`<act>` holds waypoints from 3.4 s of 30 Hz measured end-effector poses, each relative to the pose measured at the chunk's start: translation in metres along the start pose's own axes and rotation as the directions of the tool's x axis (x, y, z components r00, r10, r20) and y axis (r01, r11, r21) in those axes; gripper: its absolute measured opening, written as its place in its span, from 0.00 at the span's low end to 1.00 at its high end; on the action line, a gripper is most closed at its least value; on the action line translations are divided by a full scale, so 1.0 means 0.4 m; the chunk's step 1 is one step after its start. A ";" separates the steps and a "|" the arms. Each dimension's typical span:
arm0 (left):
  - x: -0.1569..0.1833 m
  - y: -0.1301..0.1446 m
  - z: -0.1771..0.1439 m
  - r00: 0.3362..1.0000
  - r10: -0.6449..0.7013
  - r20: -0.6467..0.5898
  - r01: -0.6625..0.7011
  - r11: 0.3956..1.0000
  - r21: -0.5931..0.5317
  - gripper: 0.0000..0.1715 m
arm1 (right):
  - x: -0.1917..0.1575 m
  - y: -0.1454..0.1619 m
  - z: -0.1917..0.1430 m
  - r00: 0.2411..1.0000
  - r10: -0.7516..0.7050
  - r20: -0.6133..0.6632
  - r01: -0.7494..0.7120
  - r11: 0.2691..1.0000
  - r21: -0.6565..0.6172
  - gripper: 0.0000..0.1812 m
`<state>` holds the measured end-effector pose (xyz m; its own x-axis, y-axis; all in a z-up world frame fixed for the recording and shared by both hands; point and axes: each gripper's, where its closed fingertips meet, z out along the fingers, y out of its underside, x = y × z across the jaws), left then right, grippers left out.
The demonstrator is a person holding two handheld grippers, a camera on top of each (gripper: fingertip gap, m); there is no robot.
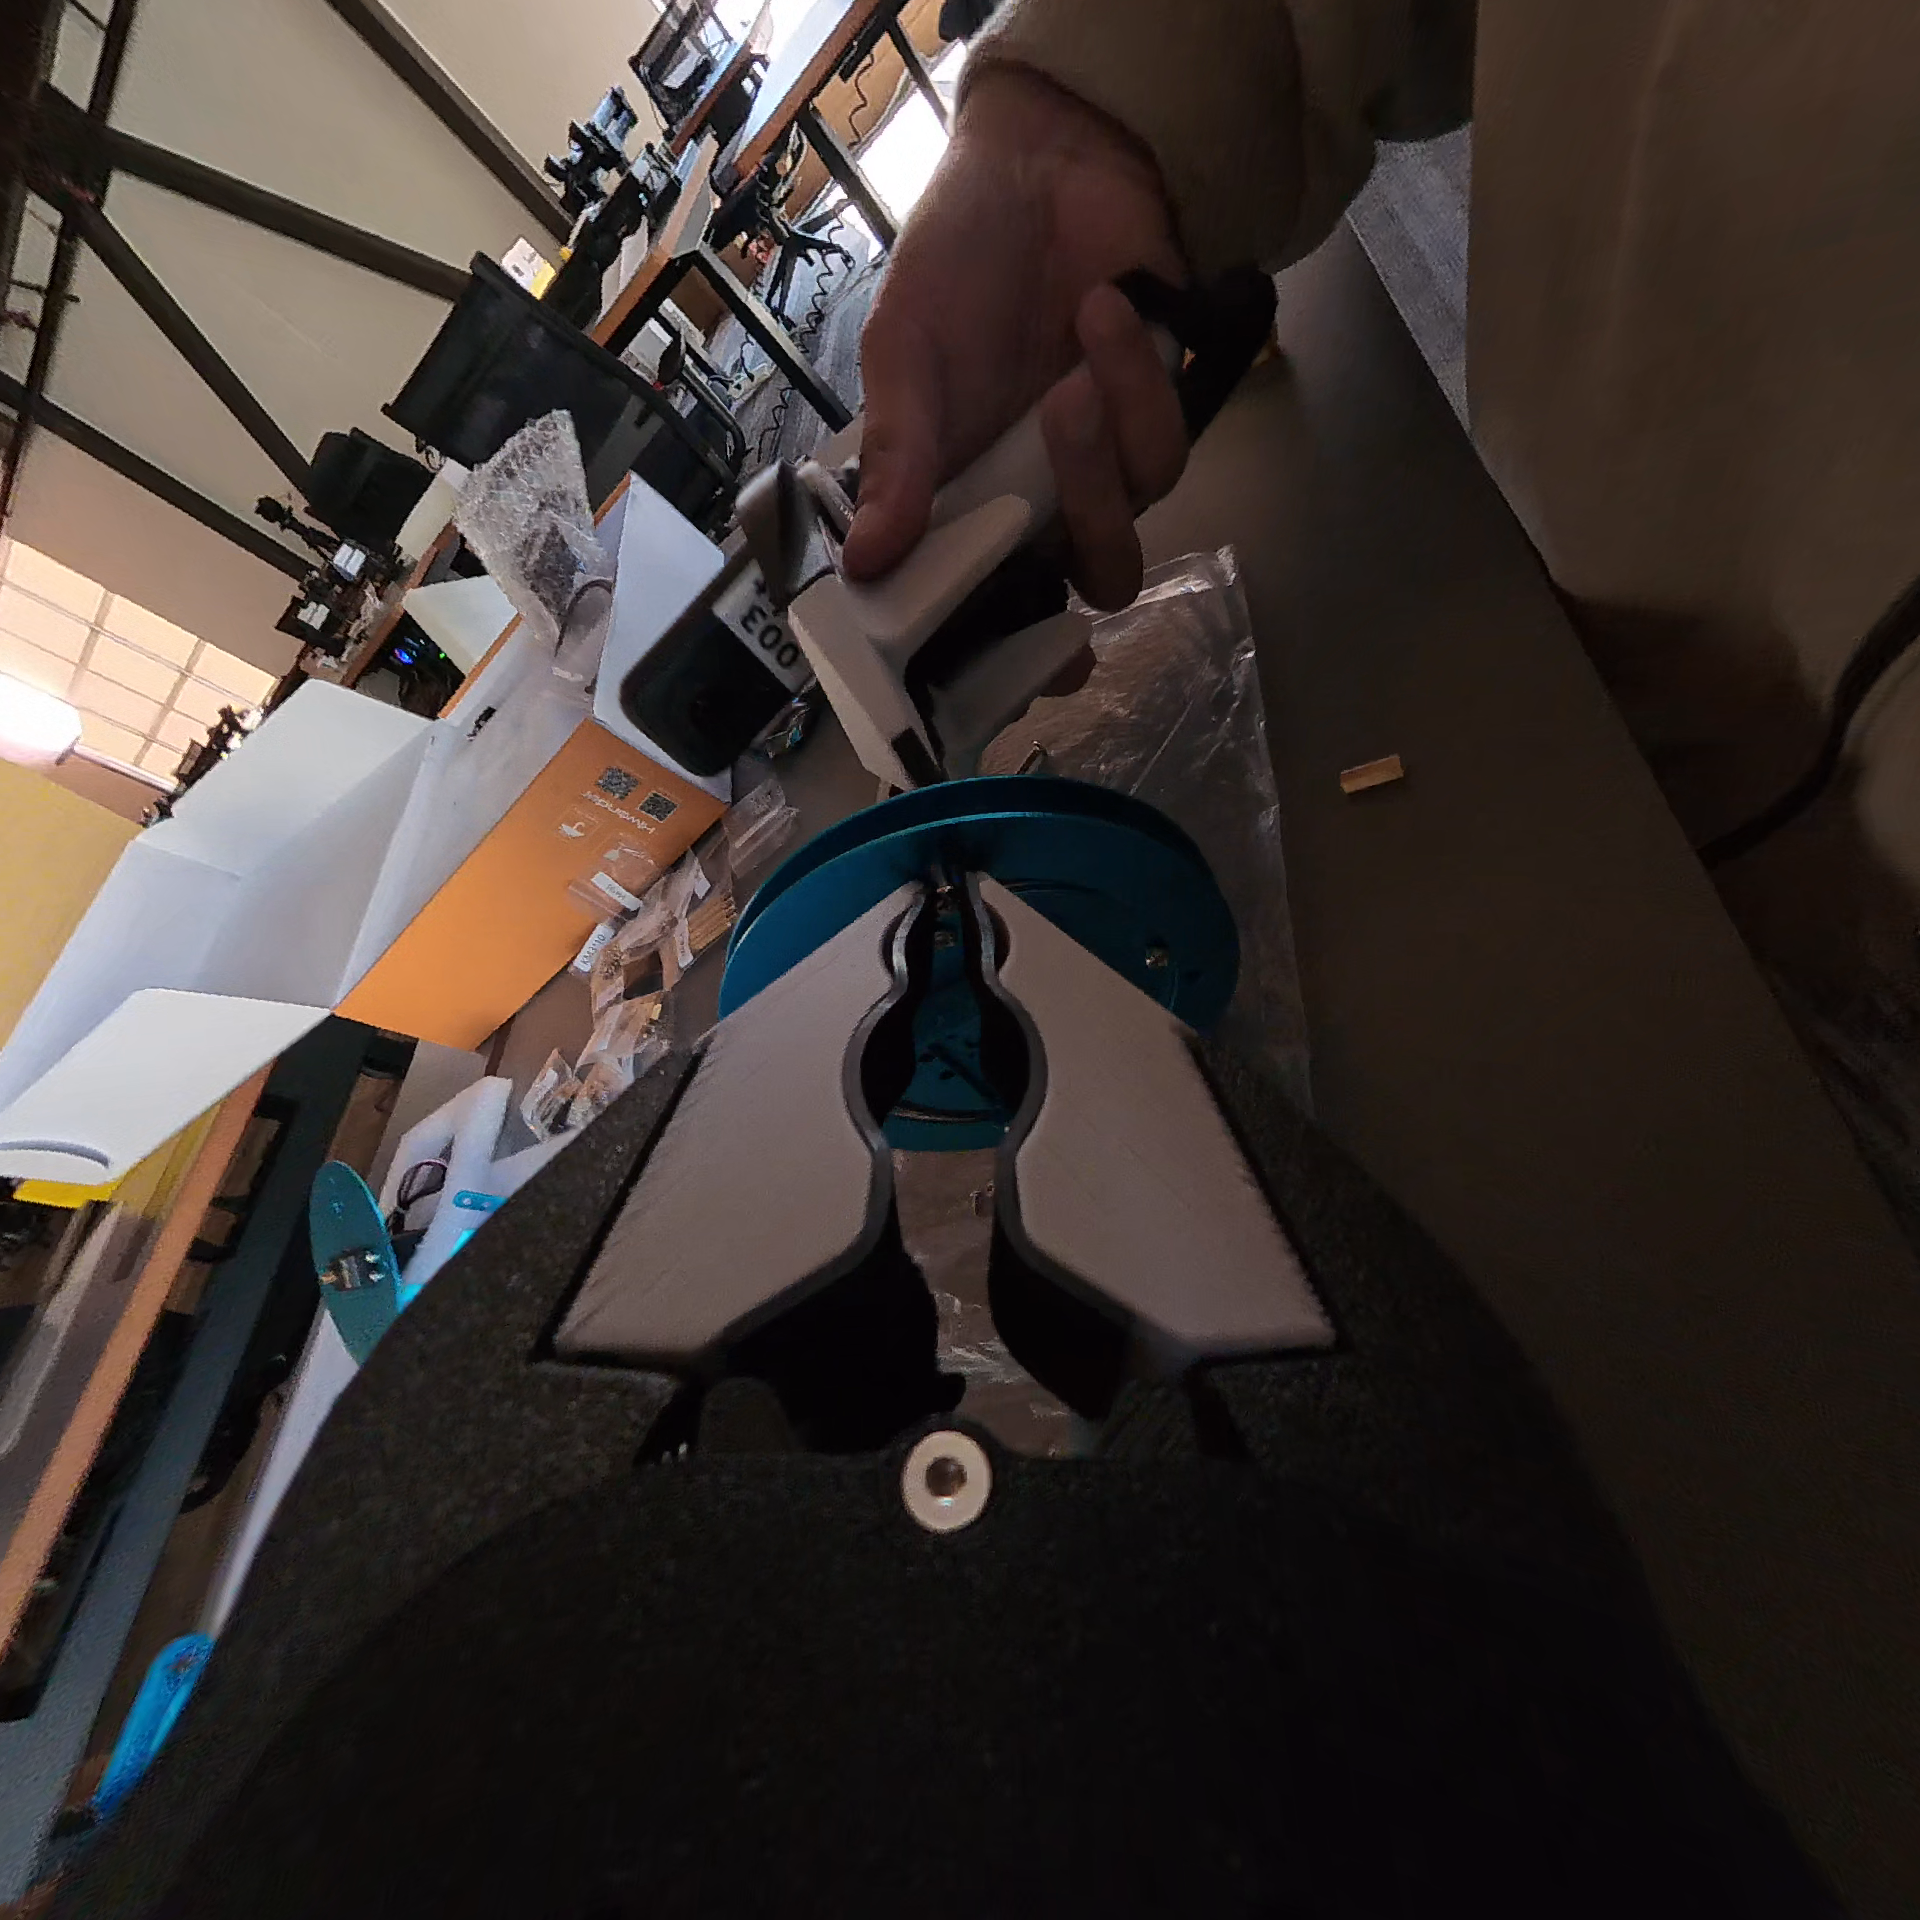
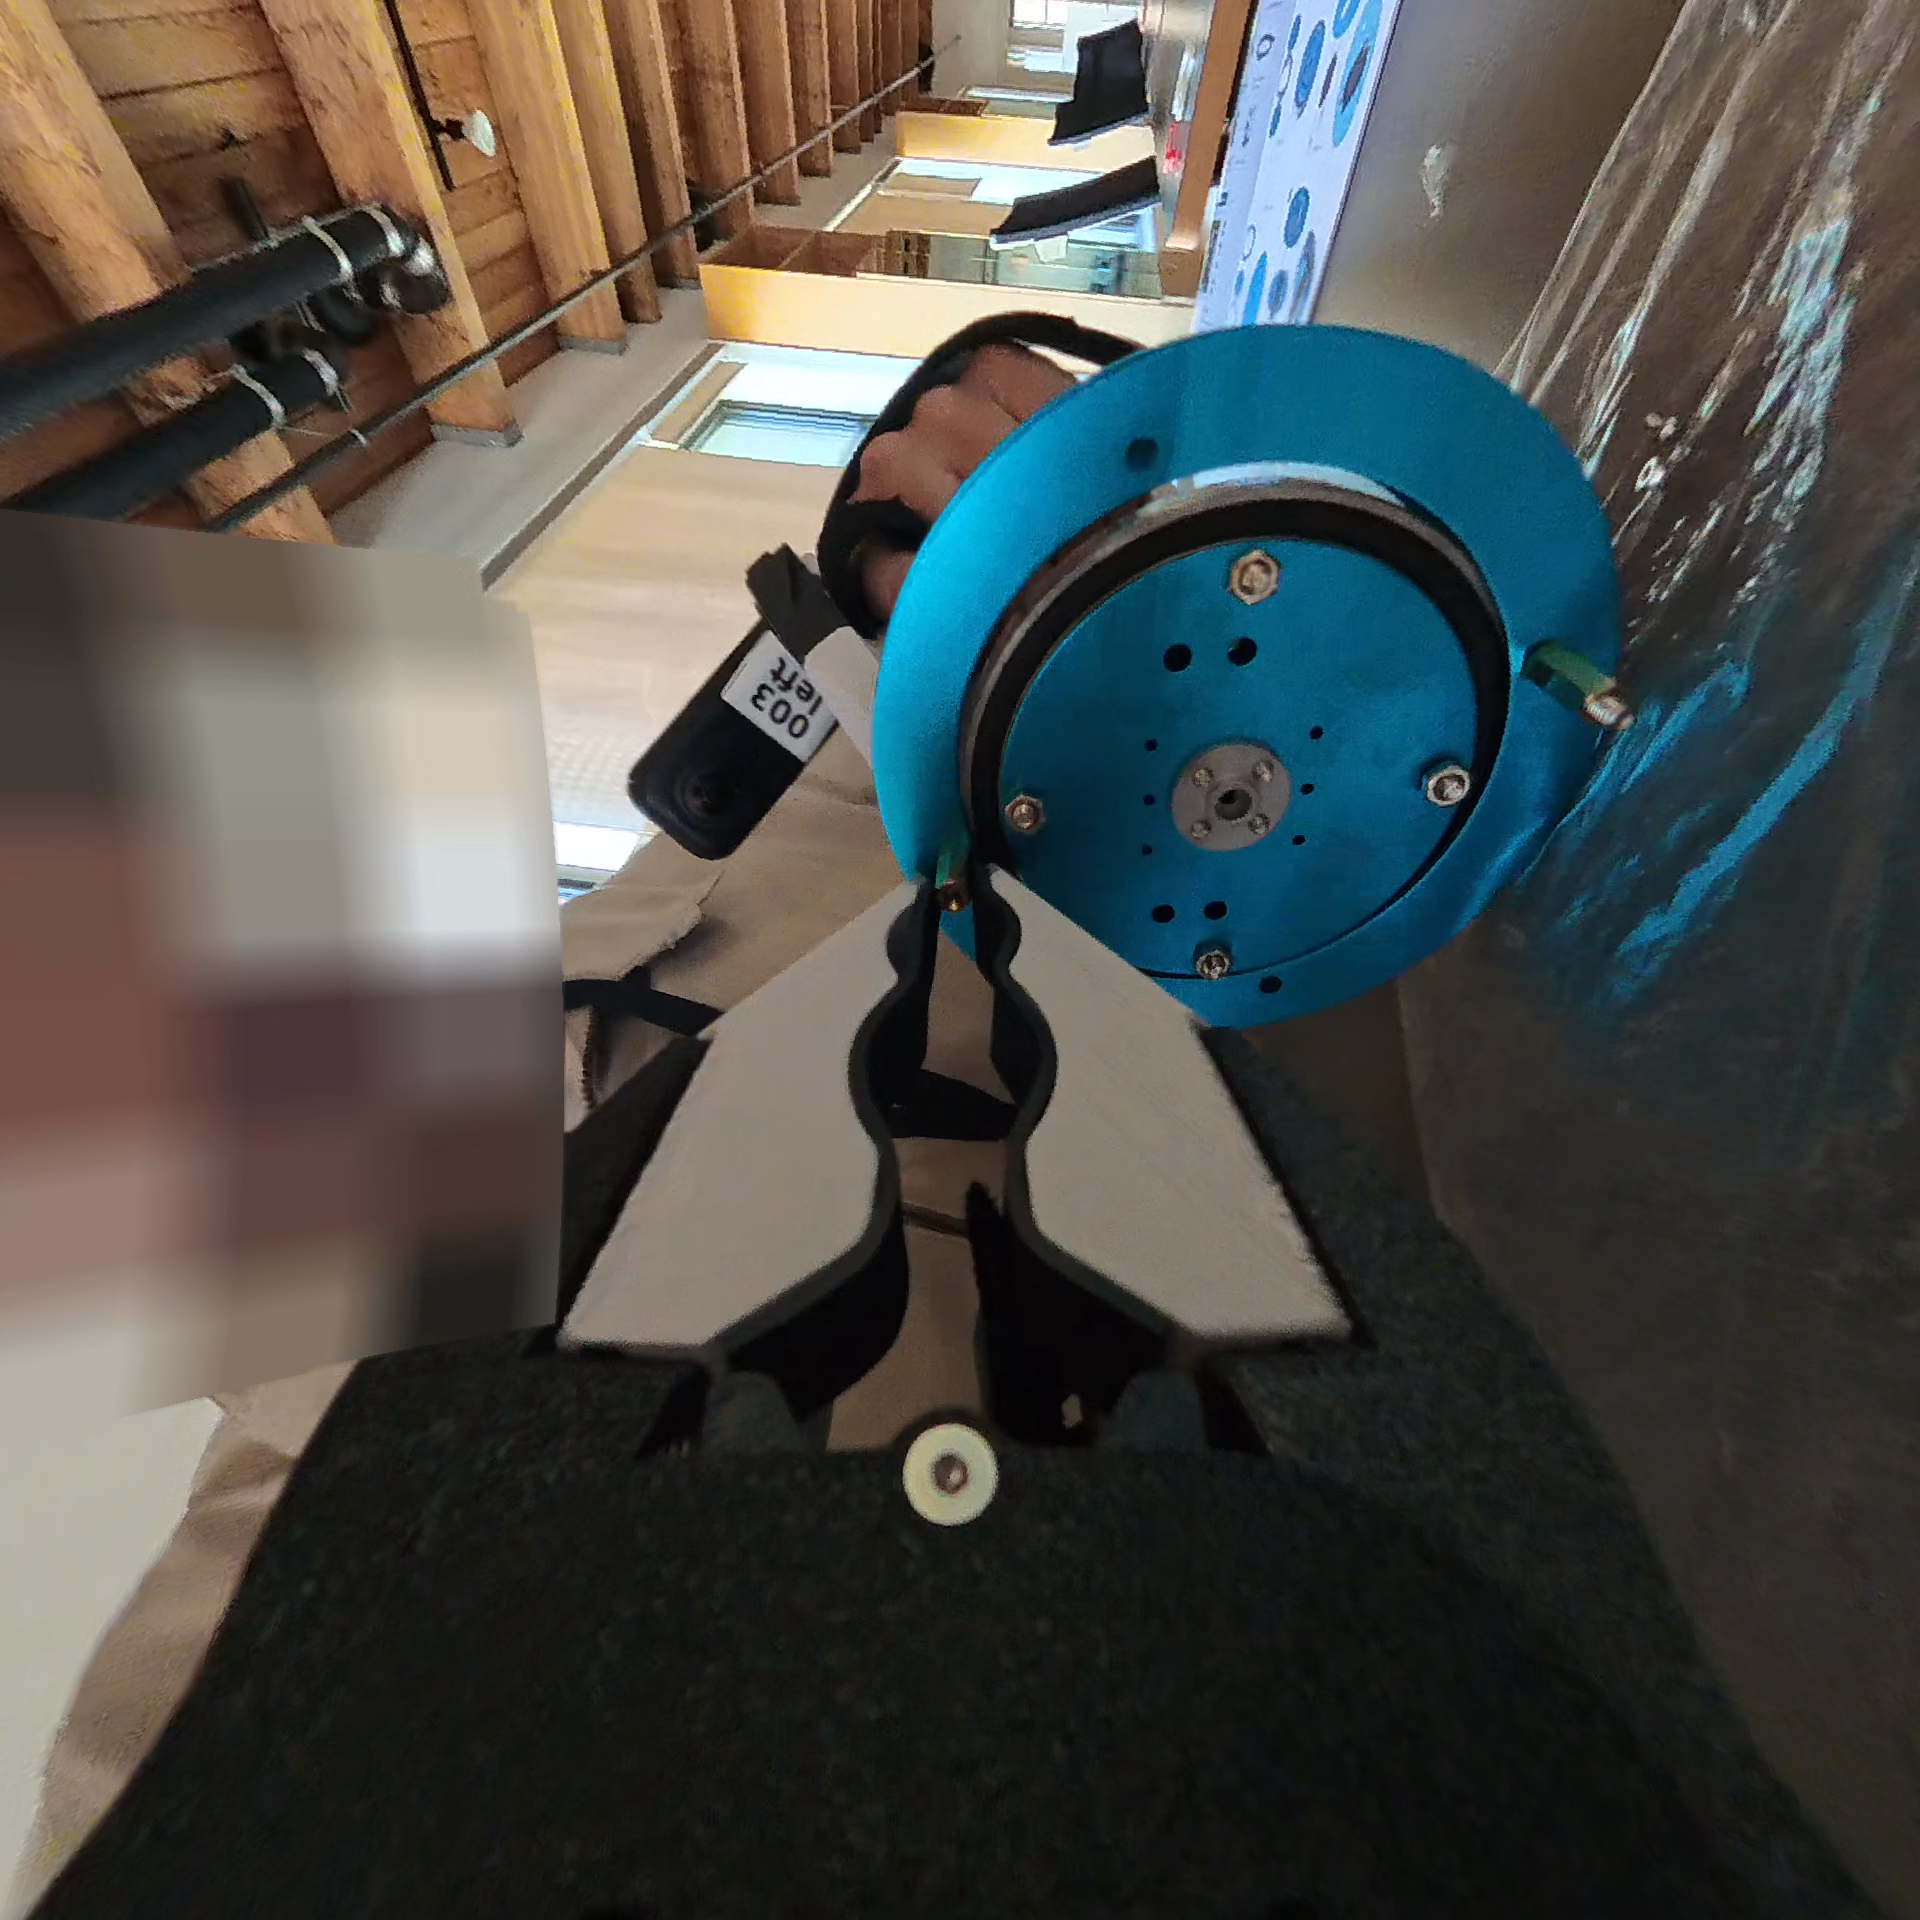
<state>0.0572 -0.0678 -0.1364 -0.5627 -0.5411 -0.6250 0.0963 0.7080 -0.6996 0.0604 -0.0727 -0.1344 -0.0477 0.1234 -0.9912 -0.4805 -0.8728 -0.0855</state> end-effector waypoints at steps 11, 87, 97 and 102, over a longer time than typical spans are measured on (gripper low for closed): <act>-0.024 0.004 -0.009 0.659 -0.720 -0.219 0.740 0.673 0.014 0.01 | 0.030 -0.045 -0.047 -0.395 -0.855 -0.335 0.714 -0.056 -0.698 0.20; -0.061 -0.017 -0.064 0.199 -0.938 -0.284 0.963 0.133 0.235 0.18 | 0.013 -0.049 -0.025 -0.807 -0.561 -0.187 0.319 -0.147 -0.936 0.02; -0.016 0.023 -0.010 -0.198 -0.926 -0.321 0.848 -0.326 0.419 0.10 | 0.013 -0.038 -0.038 -0.802 -0.515 -0.302 0.407 -0.100 -0.908 0.02; -0.017 0.010 0.008 -0.220 -0.909 -0.355 0.839 -0.362 0.407 0.07 | 0.011 -0.033 -0.035 -0.840 -0.466 -0.279 0.378 -0.134 -0.916 0.02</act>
<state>0.0640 -0.0627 -0.1360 -0.2556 -0.3634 0.8959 -0.1724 -0.8947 -0.4121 0.0789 -0.0674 -0.1390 0.5079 0.1712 0.8442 0.8484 -0.2688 -0.4559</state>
